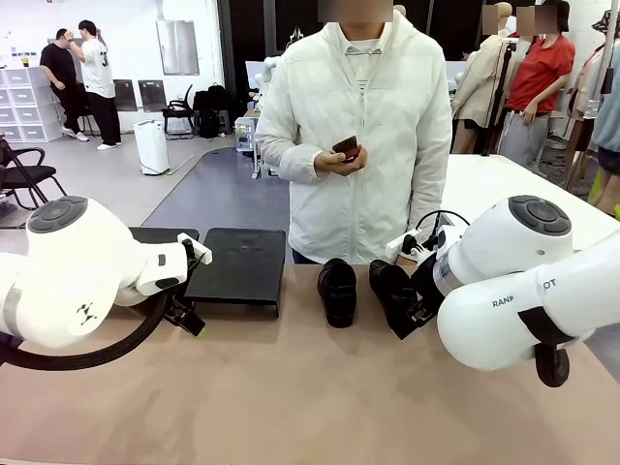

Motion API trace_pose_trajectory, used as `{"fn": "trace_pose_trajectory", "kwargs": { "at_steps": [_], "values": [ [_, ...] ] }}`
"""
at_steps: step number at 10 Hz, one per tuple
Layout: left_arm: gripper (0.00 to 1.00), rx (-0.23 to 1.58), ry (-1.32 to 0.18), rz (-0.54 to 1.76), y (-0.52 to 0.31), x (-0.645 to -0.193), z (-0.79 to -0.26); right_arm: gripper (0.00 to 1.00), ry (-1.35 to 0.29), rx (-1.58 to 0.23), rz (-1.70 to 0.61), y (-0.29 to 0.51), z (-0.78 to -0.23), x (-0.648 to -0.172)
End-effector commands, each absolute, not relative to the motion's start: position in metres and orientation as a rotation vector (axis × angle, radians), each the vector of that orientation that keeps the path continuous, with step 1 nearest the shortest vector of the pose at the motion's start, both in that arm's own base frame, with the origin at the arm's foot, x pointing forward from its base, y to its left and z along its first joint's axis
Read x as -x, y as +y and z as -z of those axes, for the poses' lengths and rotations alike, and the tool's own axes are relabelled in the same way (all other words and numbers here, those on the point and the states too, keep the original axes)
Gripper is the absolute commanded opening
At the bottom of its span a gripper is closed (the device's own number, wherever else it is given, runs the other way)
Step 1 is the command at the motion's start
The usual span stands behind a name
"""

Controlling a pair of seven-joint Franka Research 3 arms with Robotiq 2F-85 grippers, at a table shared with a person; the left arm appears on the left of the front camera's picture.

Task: Organize the shoes by placing them on the stand.
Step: Pick up one Shoe and place it in the middle of the table.

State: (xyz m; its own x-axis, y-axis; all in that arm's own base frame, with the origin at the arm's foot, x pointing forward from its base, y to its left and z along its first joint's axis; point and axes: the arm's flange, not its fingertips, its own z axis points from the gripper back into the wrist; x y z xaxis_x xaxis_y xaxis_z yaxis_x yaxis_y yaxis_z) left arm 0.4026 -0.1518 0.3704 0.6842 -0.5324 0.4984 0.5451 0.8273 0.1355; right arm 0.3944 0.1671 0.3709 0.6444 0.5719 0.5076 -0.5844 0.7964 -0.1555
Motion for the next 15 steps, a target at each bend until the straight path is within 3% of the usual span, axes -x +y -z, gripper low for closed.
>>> {"fn": "trace_pose_trajectory", "kwargs": {
  "at_steps": [1,3,4,6,9,11,13,14,15],
  "values": [
    [1.00,0.024,-0.551,0.604,-0.152,-0.403,-0.371,1.00,-0.570,-0.024,-0.658,0.167,-0.371,-0.394],
    [1.00,0.053,-0.518,0.623,-0.150,-0.397,-0.394,1.00,-0.477,-0.096,-0.669,0.164,-0.391,-0.393],
    [1.00,0.136,-0.412,0.611,-0.143,-0.384,-0.424,1.00,-0.438,-0.153,-0.630,0.157,-0.418,-0.386],
    [1.00,0.192,-0.366,0.453,-0.133,-0.344,-0.501,1.00,-0.394,-0.276,-0.480,0.130,-0.502,-0.356],
    [1.00,0.369,-0.371,0.575,-0.075,-0.268,-0.576,1.00,-0.374,-0.336,-0.446,0.080,-0.582,-0.295],
    [1.00,0.463,-0.509,0.456,-0.029,-0.239,-0.574,1.00,-0.487,-0.351,-0.301,0.021,-0.601,-0.269],
    [1.00,0.514,-0.497,0.374,-0.009,-0.246,-0.551,1.00,-0.572,-0.376,-0.181,-0.010,-0.586,-0.264],
    [1.00,0.444,-0.490,0.448,-0.024,-0.231,-0.592,1.00,-0.481,-0.347,-0.297,0.012,-0.613,-0.262],
    [1.00,0.444,-0.490,0.448,-0.024,-0.231,-0.592,1.00,-0.481,-0.347,-0.297,0.012,-0.613,-0.262]
  ]
}}
